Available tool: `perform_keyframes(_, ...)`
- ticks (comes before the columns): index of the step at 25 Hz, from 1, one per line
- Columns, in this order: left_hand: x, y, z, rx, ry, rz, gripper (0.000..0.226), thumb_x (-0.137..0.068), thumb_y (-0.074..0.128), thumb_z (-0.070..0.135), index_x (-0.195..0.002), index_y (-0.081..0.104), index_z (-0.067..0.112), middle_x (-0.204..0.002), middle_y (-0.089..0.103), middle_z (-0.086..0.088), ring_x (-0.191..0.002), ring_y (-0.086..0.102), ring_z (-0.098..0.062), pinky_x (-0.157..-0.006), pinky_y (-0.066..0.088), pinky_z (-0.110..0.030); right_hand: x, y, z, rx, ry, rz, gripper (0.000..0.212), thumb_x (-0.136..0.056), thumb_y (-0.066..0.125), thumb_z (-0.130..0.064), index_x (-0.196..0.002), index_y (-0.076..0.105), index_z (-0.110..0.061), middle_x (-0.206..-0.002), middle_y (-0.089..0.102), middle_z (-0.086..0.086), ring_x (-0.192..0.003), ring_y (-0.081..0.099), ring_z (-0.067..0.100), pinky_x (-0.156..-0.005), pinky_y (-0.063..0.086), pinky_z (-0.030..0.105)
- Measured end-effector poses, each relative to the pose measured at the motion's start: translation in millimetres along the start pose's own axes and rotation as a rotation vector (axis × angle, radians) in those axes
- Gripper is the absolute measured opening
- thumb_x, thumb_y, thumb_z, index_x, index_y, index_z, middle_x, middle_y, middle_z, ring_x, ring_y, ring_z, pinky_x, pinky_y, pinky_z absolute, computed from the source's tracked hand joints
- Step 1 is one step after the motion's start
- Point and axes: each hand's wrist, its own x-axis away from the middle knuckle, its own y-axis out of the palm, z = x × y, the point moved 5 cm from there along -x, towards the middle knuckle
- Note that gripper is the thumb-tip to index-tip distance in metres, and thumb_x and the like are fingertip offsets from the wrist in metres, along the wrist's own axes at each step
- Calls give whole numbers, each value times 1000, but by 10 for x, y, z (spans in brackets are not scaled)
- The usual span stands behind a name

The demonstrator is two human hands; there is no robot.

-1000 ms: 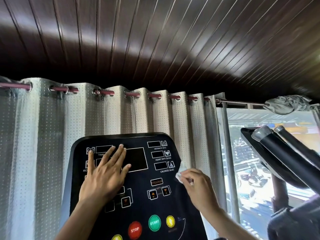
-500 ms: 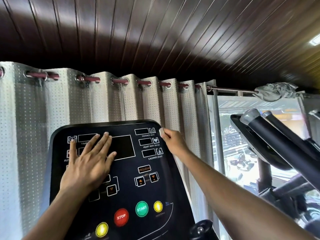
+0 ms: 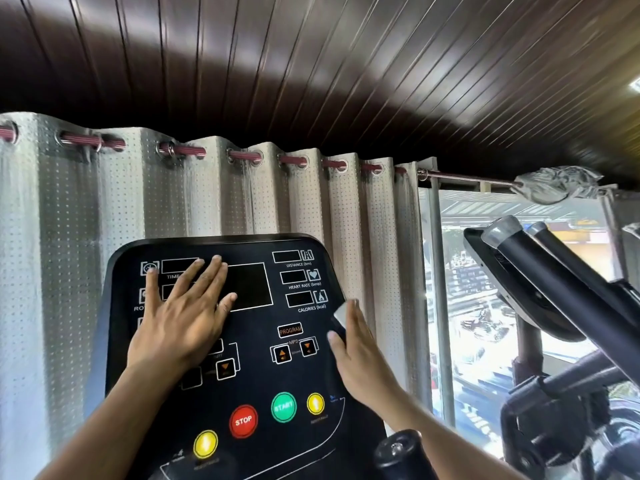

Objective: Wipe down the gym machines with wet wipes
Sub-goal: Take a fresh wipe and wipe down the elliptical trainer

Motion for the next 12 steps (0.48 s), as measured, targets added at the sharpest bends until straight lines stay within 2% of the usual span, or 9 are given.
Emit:
perform_keyframes(1,2,-2,3,6,0,1,76,-98,-2,66,-165,13,33,-170,2,21,-157,-2,-3,-124,-8,-60,-191,23,-45,91,-39,-31,78,-108,25,-54,-160,-20,-18,-166,-24,-2,-154,-13,7,-119,-7,16)
perform_keyframes(3,5,6,-16,11,-4,10,76,-98,-2,66,-165,12,33,-170,1,21,-157,-3,-3,-124,-8,-60,-602,11,-140,227,-100,-68,90,-98,12,-74,-157,-28,-18,-162,-38,-1,-152,-27,11,-124,-9,29)
perform_keyframes(6,18,-1,-8,14,-9,12,74,-99,-3,65,-165,11,34,-169,-1,21,-157,-5,-3,-124,-7,-60,-1041,-37,-232,362,-185,-104,102,-84,-3,-86,-156,-30,-18,-161,-40,-3,-151,-32,13,-127,-11,36)
perform_keyframes(10,13,-31,20,29,-12,-15,71,-98,-6,63,-164,-2,36,-169,-12,22,-155,-16,-2,-123,-15,-58,-1176,-35,-212,401,-242,-121,96,-88,0,-84,-156,-30,-23,-161,-41,-9,-150,-33,8,-127,-11,36)
perform_keyframes(12,28,-61,31,39,-6,-17,69,-100,-4,61,-164,-2,35,-168,-14,21,-155,-17,-3,-123,-16,-58,-1152,-96,-255,426,-237,-160,97,-87,2,-84,-155,-31,-24,-160,-41,-10,-150,-33,8,-128,-10,37)
